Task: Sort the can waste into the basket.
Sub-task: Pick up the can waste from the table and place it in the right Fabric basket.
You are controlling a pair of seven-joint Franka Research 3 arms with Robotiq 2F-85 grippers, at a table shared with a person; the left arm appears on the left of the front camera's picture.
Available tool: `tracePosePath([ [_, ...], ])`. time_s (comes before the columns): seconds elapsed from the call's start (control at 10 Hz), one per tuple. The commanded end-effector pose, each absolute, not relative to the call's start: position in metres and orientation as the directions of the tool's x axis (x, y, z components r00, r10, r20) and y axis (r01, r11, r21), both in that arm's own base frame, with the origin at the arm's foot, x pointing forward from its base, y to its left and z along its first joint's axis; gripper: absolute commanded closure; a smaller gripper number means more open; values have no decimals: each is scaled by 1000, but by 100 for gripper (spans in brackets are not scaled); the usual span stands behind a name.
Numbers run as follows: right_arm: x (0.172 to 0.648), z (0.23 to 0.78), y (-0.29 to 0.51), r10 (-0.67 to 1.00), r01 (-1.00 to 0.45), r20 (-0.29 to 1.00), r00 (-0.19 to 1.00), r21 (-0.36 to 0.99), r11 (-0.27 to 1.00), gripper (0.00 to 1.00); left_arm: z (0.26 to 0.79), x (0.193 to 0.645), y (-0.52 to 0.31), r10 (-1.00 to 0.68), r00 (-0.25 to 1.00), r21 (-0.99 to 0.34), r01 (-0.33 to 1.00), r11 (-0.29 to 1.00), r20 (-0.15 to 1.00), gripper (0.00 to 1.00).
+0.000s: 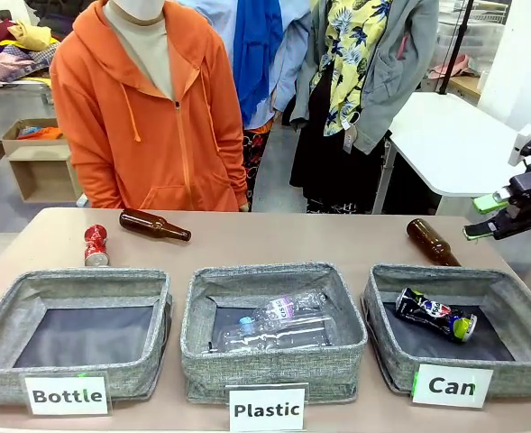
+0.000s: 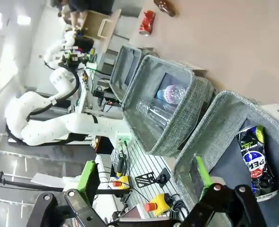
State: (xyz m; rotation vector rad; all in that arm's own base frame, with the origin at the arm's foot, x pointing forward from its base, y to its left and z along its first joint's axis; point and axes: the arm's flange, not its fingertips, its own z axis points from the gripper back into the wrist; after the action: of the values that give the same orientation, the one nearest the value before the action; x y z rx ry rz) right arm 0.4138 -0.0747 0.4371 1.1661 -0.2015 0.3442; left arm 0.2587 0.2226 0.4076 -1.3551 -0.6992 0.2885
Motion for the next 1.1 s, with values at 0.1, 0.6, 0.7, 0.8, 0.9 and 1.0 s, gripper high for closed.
tracePosePath([
  [0.1,413,437,-76,167,-384,347,923,854,350,0,408,258,222,568,762,-949,226,219,312,0],
  [0.6,413,437,-76,167,-384,347,923,854,350,0,485,362,148,412,829,-740,4,673,380,0],
  [0.7,413,437,-76,167,-384,347,923,854,350,0,495,389,128,363,853,-669,-22,743,375,0],
  [0.8,413,437,-76,167,-384,347,923,854,350,0,497,419,108,325,869,-576,-58,815,372,0],
  [0.9,413,437,-76,167,-384,347,923,854,350,0,492,447,89,301,872,-468,-96,879,387,0],
  [1.0,413,437,-76,167,-384,347,923,854,350,0,483,473,72,274,867,-323,-141,936,416,0],
])
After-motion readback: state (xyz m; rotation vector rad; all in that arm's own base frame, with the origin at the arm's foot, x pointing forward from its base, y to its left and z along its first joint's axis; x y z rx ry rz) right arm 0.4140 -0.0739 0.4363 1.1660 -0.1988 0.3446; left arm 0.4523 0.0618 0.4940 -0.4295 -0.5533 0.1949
